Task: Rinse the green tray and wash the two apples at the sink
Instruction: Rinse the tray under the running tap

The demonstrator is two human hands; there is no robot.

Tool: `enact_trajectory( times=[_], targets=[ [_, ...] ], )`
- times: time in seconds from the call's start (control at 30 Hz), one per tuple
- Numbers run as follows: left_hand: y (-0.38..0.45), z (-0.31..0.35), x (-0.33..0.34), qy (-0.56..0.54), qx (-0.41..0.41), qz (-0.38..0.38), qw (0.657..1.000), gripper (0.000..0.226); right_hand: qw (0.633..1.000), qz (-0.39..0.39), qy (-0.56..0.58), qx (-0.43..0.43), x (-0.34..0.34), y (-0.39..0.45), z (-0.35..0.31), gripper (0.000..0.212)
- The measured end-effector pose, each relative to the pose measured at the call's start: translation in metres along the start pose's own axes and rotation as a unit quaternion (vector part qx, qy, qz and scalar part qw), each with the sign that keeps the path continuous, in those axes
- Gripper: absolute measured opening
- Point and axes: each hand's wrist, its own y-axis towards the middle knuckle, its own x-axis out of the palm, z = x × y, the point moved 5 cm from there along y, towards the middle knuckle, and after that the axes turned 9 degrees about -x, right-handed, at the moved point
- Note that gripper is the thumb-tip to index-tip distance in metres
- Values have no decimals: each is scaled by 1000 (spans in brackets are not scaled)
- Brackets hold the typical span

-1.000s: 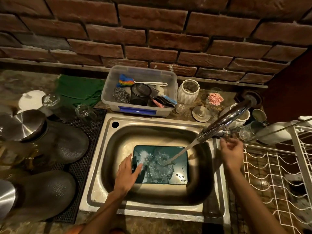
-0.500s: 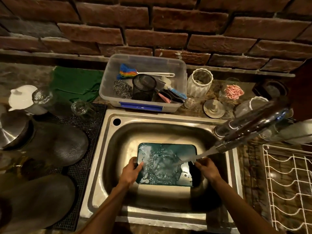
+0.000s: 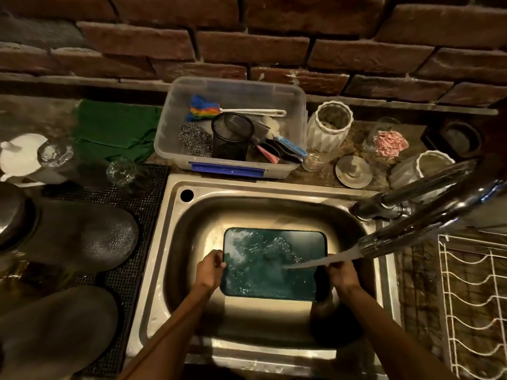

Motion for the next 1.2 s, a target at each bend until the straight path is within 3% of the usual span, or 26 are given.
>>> enact_trajectory(
  times=[0.13,0.27,0.33,0.53,0.77,0.9,1.1,1.2],
  targets=[
    [-2,6,0,-32,-15,-9,999,19,998,-15,-21,-49,-13,-5,-27,14],
    [-1,5,4,42,-39,-31,998,31,995,-48,-22,-85,-23,-11,-50,27],
    [2,1,2,43,-50,-4,998,36,995,-62,-16,-70,-24,-10,-53,22],
    [-34,10,-13,12,-59,-108,992,41,996,-84,-12,-26,-29,-22,-58,21],
    [-44,40,-52,-48,-10,-121,991,34,986,-150,36,64,-12,-47,-36,29],
    [-48,61,-67,-72,31,-101,992,13,985,-153,34,70,1,-54,-34,21],
    [-47,75,-73,-88,51,-56,993,26,993,-102,58,30,2,-47,-43,28],
    [-41,69,-65,-111,21,-16,993,32,993,-76,93,8,-12,-45,-52,18]
  ],
)
